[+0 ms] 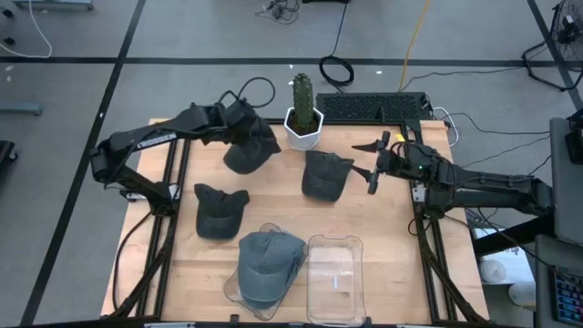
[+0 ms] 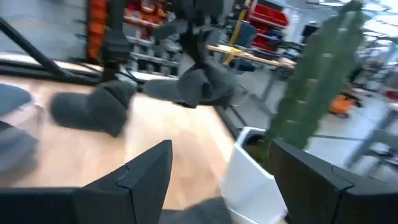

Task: Pick & Place hat
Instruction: Put the top left black cap into the right transparent bin

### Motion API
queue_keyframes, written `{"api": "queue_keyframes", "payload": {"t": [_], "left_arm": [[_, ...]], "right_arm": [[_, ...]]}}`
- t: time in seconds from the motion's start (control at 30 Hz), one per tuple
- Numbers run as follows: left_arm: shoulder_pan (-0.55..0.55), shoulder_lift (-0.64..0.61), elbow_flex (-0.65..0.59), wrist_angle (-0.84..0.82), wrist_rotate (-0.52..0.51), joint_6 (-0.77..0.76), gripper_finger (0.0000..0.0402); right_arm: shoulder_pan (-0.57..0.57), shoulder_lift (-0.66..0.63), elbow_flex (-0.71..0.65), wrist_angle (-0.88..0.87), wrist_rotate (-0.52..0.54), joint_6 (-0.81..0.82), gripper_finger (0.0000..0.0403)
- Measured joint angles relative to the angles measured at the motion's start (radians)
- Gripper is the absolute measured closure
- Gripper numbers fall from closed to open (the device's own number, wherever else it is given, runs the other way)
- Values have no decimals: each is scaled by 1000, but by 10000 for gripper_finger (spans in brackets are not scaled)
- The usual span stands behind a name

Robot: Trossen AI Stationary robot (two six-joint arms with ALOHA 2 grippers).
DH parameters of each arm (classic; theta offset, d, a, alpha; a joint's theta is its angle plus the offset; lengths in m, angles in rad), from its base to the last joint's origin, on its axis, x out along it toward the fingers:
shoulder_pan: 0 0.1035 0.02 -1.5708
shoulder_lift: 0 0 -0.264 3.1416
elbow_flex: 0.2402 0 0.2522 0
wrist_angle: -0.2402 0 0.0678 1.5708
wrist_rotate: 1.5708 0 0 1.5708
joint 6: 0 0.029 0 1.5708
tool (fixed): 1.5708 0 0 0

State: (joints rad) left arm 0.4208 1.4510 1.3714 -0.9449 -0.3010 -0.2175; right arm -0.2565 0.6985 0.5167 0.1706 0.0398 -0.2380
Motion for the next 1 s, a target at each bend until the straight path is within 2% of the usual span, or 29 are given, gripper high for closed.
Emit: {"api": "queue_keyframes", "payload": {"t": [0.17, 0.43, 0.6, 0.73, 0.87, 1.0], "left_arm": [[-109, 1, 76, 15, -95, 14, 400], [-291, 10, 80, 121, -225, 109, 401], [-387, 40, 79, 180, -294, 189, 401], [-443, 56, 79, 227, -356, 276, 401], [-472, 72, 78, 251, -377, 358, 401], [-489, 94, 78, 292, -374, 424, 401]], "right_arm": [[0, 88, 0, 113, -122, 72, 145], [-2, 277, 0, 356, -164, 259, 145], [-46, 379, 0, 548, -303, 485, 145], [-114, 447, 0, 687, -416, 730, 145], [-163, 512, 8, 776, -517, 956, 145], [-174, 581, 49, 790, -580, 1089, 145]]}}
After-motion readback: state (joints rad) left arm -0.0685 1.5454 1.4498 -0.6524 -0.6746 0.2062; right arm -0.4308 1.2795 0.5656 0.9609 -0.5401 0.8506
